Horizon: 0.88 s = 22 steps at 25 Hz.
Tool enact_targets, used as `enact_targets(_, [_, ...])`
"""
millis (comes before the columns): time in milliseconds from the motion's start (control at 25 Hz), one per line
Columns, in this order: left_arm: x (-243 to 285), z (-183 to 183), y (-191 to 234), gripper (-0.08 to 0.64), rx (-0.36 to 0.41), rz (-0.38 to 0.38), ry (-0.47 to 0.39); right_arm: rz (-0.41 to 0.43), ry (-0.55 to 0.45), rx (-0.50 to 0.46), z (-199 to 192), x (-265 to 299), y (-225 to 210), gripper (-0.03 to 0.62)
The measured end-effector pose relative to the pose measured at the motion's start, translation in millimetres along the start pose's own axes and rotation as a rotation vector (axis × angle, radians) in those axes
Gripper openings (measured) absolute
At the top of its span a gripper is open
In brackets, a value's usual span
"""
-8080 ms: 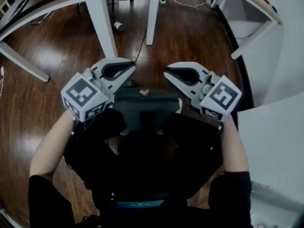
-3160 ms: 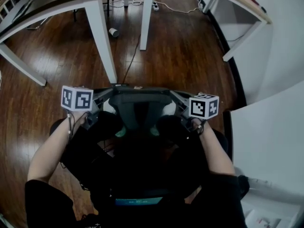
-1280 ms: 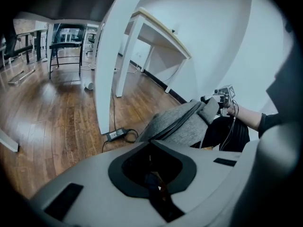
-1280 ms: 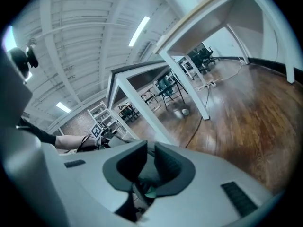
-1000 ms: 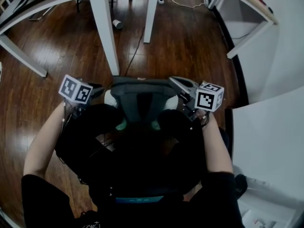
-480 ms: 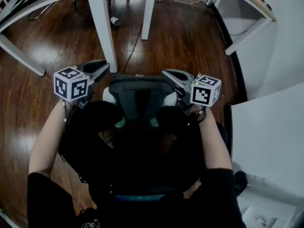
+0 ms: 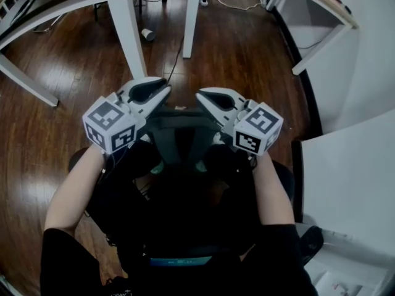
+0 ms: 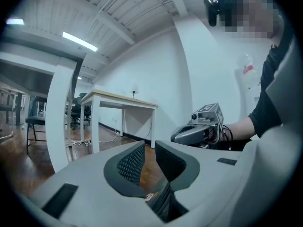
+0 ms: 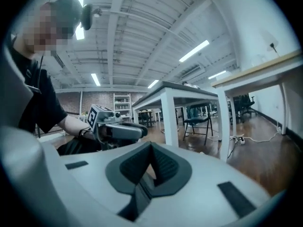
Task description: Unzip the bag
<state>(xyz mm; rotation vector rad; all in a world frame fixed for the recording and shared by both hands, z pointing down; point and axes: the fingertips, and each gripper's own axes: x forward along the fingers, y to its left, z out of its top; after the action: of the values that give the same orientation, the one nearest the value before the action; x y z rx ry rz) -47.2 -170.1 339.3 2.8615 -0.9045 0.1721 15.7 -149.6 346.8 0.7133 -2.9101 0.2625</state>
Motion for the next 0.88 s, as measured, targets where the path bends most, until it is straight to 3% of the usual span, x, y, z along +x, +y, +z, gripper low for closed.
enact_targets(320, [5,-2,-14,0.067,0.051,-0.023,0.0,-0.002,0.021,-0.068,0,3,16,0.011])
enact_targets(880, [5,-9,-10,0.066,0.049,-0.018,0.029,-0.026,-0.004,-0.012,-1,-7,5,0.011])
